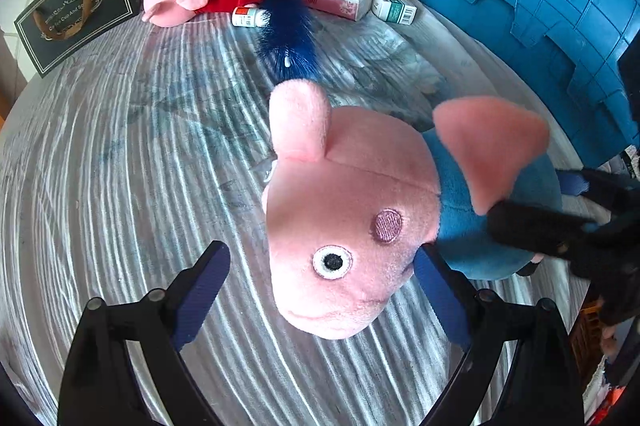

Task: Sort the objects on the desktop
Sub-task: 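Grasp the pig plush's head with the left tool while the right tool holds its body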

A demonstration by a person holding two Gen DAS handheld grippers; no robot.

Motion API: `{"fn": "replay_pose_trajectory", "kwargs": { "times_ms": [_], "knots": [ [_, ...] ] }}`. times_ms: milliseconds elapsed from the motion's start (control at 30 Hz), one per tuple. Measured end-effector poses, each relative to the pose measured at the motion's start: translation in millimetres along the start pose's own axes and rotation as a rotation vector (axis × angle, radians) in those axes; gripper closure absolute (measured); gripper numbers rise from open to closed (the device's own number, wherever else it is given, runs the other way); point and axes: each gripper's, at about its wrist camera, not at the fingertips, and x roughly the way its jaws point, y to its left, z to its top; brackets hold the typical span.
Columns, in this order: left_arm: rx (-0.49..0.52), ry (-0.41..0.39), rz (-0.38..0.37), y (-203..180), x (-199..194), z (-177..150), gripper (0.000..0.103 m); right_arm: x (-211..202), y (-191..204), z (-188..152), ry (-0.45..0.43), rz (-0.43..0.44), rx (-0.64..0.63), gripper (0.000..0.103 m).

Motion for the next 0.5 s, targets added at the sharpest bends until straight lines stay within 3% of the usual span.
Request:
{"fn": "replay_pose_trajectory", "kwargs": {
  "times_ms": [233, 267, 300, 367, 500],
  "knots": [
    [0.049, 0.01, -0.028, -6, 11, -1, 0.009, 26, -9, -10, 0.062, 0.024, 0.07, 0.0],
    [0.068, 0.003, -0.039, -10, 10, -2, 0.013, 27, -9, -11, 0.064, 0.025, 0.075, 0.0],
    [0.088, -0.006, -0.056, -15, 8, -3, 0.031, 27, -8, -13, 0.066, 0.021, 0.076, 0.001],
    [0.107, -0.024, -0.053, -22, 4, -5, 0.035, 23, -3, -16, 0.051, 0.0, 0.057, 0.013],
    [0.097, -0.054, -0.068, -24, -10, -6, 0.039, 5, 6, -20, 0.0, -0.052, 0.007, 0.021]
  ]
}}
